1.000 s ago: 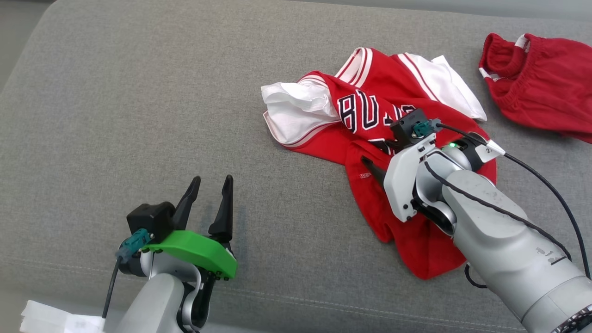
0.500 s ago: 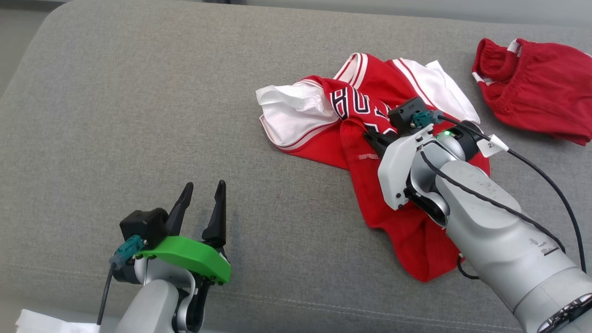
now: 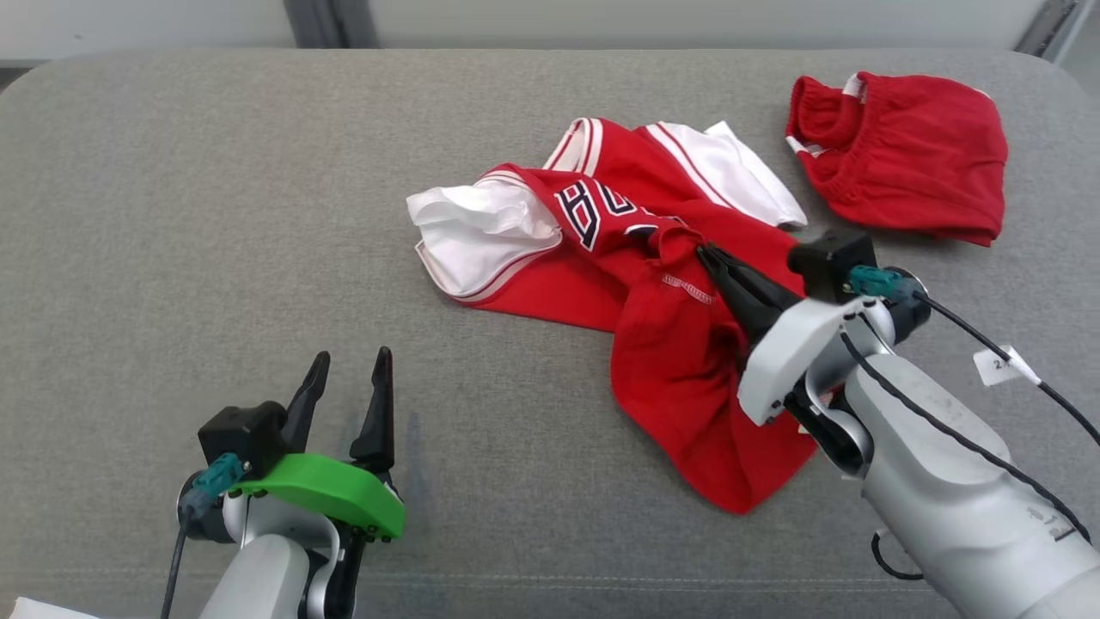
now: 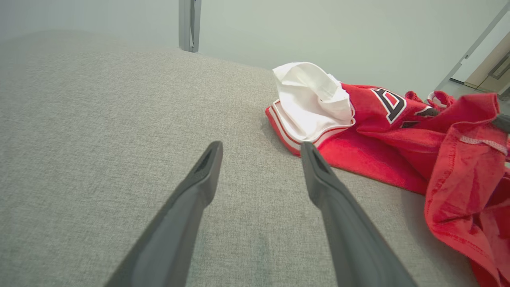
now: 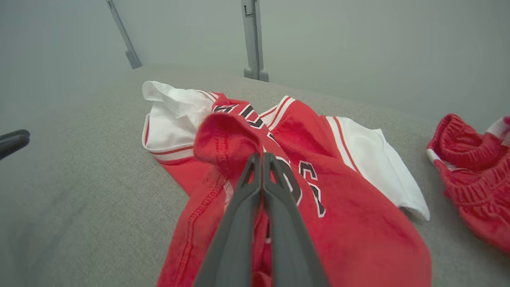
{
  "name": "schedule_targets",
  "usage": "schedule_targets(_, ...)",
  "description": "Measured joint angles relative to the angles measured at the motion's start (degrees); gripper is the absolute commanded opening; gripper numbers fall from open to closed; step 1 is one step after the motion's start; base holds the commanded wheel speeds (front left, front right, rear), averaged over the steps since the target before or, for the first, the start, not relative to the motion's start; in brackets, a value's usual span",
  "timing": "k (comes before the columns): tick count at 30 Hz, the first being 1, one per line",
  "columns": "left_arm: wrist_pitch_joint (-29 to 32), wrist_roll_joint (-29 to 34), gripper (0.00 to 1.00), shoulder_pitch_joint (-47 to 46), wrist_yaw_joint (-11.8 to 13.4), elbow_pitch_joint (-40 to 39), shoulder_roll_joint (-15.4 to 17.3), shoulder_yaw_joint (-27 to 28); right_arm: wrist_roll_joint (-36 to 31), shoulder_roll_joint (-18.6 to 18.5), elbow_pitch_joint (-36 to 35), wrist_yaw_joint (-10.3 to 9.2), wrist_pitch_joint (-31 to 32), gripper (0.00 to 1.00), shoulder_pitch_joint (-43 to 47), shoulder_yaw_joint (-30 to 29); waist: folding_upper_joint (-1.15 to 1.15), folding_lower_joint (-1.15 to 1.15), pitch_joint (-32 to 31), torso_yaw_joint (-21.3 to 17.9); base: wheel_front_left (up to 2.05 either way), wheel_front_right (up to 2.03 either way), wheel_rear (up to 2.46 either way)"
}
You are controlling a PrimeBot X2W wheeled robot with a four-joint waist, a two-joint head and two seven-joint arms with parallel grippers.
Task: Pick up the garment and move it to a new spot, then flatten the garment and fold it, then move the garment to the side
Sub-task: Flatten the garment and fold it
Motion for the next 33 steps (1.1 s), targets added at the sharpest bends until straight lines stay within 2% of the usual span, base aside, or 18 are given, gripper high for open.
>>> schedule_targets(6,0.0,0.5,1.0,0.1,-0.3,-0.3,0.3,-0.3,1.6,-3.2,-0.8,0.02,-2.5,0.0,4.7,-0.7,0.0,0.0,-0.2,-3.7,0.0,0.0,0.0)
schedule_targets(13,0.0,0.9,1.0,0.1,-0.6,0.0,0.3,-0.7,3.8,-6.4,-2.1,0.01,-6.2,0.0,8.5,-6.3,0.0,0.0,-0.6,-7.1,0.0,0.0,0.0)
schedule_targets(17,0.0,0.7,1.0,0.1,-1.6,0.5,0.5,-0.4,4.1,-6.5,-4.2,0.01,-6.4,0.0,9.3,-7.4,0.0,0.0,-0.9,-8.4,0.0,0.0,0.0)
schedule_targets(22,1.3,0.6,1.0,-1.3,-1.6,2.2,2.3,0.6,3.2,-6.5,-9.0,-0.02,-6.5,0.0,9.5,-9.2,0.0,0.0,-0.9,-10.5,0.0,0.0,0.0)
schedule_targets(25,2.4,-1.0,1.0,-3.4,-1.7,2.8,1.8,1.5,2.9,-6.4,-11.7,-0.48,-6.5,0.0,9.5,-10.8,0.0,0.0,-0.7,-12.0,0.0,0.0,0.0)
schedule_targets(33,5.9,-2.0,1.0,-5.8,-2.0,7.6,1.6,1.6,2.6,-6.5,-12.8,-0.59,-6.5,0.0,12.7,-12.0,0.0,0.0,0.5,-16.1,0.0,0.0,0.0)
